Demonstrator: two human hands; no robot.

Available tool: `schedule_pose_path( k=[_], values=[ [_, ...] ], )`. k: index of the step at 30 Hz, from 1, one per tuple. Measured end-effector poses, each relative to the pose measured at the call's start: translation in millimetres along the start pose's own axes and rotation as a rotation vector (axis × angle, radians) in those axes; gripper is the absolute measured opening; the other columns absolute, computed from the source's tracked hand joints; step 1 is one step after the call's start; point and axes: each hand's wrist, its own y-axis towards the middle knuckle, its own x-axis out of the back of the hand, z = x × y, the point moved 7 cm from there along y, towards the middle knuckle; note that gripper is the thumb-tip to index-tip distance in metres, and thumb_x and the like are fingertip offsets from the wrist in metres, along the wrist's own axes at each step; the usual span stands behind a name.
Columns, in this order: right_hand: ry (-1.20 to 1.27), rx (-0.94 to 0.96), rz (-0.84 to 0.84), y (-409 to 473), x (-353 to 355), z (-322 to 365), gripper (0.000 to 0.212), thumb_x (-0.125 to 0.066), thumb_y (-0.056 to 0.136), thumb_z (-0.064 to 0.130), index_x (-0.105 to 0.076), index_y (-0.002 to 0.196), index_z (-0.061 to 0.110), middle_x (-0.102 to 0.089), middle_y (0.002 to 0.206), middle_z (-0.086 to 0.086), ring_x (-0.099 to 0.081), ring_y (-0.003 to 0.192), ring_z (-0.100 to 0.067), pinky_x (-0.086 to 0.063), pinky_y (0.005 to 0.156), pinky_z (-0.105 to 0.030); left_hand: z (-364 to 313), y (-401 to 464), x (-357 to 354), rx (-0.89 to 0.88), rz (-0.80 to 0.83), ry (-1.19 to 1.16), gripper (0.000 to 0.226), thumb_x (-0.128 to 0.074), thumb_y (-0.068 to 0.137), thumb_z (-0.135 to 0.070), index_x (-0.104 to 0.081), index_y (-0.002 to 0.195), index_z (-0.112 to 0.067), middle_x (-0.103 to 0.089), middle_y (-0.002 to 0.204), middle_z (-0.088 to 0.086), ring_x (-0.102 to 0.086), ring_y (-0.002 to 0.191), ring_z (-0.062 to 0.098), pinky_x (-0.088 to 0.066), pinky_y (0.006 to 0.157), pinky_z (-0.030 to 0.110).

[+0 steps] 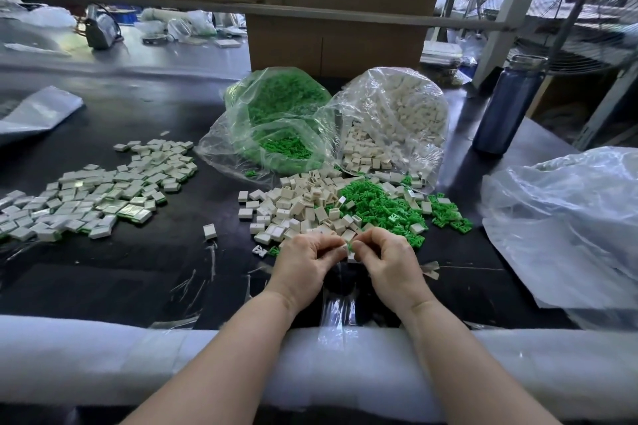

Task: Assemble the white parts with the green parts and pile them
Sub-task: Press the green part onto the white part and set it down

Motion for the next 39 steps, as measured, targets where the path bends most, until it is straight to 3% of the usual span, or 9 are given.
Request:
schedule_pose_path(
  k=[9, 16, 18, 20, 24, 28, 32, 36, 39],
  values=[
    [0.012, 0.014, -0.002, -1.5, 1.6, 1.2, 0.009, -0.064, 0.086, 0.014, -0.066, 0.078, 0.012, -0.063, 0.070, 0.003, -0.059, 0.071, -0.017, -0.050, 0.071, -0.033, -0.5, 0.3, -1.5, -0.002, 0.026, 0.019, 0.018, -0.067, 0.084, -0.013, -0.072, 0.100, -0.009, -0.064, 0.085, -0.004, -0.060, 0.084, 0.010, -0.045, 0.083, 0.013],
    [0.118, 0.081, -0.175, -5.7, 12.9, 7.0, 0.011, -0.063, 0.087, 0.011, -0.067, 0.085, 0.020, -0.064, 0.075, 0.016, -0.060, 0.072, 0.005, -0.044, 0.067, -0.007, 0.8, 1.1, 1.6, 0.052, -0.009, -0.135, 0.017, -0.065, 0.084, -0.011, -0.070, 0.100, -0.006, -0.069, 0.092, 0.001, -0.063, 0.088, 0.011, -0.046, 0.088, 0.015],
    [0.059, 0.071, -0.266, -7.5, 21.6, 5.2, 0.012, -0.062, 0.088, 0.015, -0.064, 0.079, 0.022, -0.061, 0.069, 0.016, -0.058, 0.067, 0.000, -0.045, 0.064, -0.014, 4.0, 1.0, 2.4, 0.088, -0.017, -0.155, 0.019, -0.064, 0.085, -0.013, -0.070, 0.103, -0.008, -0.069, 0.094, 0.000, -0.063, 0.091, 0.011, -0.047, 0.090, 0.017],
    [-0.024, 0.042, -0.326, -9.8, 27.1, 2.9, 0.028, -0.063, 0.088, 0.022, -0.054, 0.062, 0.023, -0.053, 0.055, 0.012, -0.050, 0.057, -0.007, -0.040, 0.057, -0.028, 5.6, 0.6, 3.1, 0.105, -0.021, -0.156, 0.019, -0.062, 0.087, -0.013, -0.069, 0.104, -0.009, -0.068, 0.093, -0.002, -0.063, 0.090, 0.011, -0.048, 0.088, 0.017],
    [-0.182, -0.067, -0.269, -10.8, 23.4, -0.9, 0.050, -0.061, 0.087, 0.028, -0.037, 0.045, 0.017, -0.039, 0.043, 0.005, -0.040, 0.049, -0.014, -0.026, 0.050, -0.031, 7.2, -0.3, 4.6, 0.124, -0.027, -0.181, 0.017, -0.059, 0.089, -0.013, -0.069, 0.103, -0.010, -0.068, 0.084, -0.005, -0.061, 0.073, 0.004, -0.050, 0.079, 0.016],
    [-0.310, -0.123, -0.181, -8.4, 18.3, -3.5, 0.031, -0.055, 0.090, 0.031, -0.061, 0.066, 0.012, -0.063, 0.067, -0.004, -0.056, 0.073, -0.026, -0.033, 0.061, -0.030, 9.4, -0.4, 4.4, 0.140, -0.026, -0.203, 0.014, -0.058, 0.089, -0.012, -0.069, 0.097, -0.014, -0.068, 0.080, -0.005, -0.059, 0.065, 0.000, -0.049, 0.072, 0.013],
    [-0.223, 0.012, -0.234, -9.9, 21.8, 5.2, 0.011, -0.059, 0.089, 0.017, -0.070, 0.091, 0.015, -0.070, 0.085, 0.000, -0.061, 0.080, -0.017, -0.042, 0.068, -0.026, 9.3, -0.6, 2.7, 0.145, -0.005, -0.205, 0.015, -0.057, 0.090, -0.012, -0.069, 0.099, -0.011, -0.069, 0.081, -0.001, -0.062, 0.070, 0.004, -0.051, 0.074, 0.015],
    [0.024, 0.240, -0.142, -13.0, 14.9, 23.3, 0.033, -0.062, 0.082, -0.007, -0.071, 0.105, 0.014, -0.067, 0.093, 0.011, -0.063, 0.086, -0.003, -0.049, 0.083, -0.015, 8.3, -0.4, 1.0, 0.131, 0.032, -0.196, 0.016, -0.056, 0.091, -0.012, -0.069, 0.100, -0.011, -0.069, 0.087, 0.005, -0.063, 0.081, 0.013, -0.051, 0.083, 0.023],
    [0.065, 0.260, -0.126, -12.2, 13.7, 23.7, 0.025, -0.066, 0.080, -0.005, -0.073, 0.096, 0.012, -0.068, 0.090, 0.012, -0.065, 0.087, -0.003, -0.049, 0.082, -0.012, 8.3, -0.9, -0.5, 0.134, 0.044, -0.215, 0.016, -0.053, 0.092, -0.012, -0.068, 0.098, -0.013, -0.068, 0.084, 0.005, -0.062, 0.077, 0.011, -0.052, 0.078, 0.022]
  ],
)
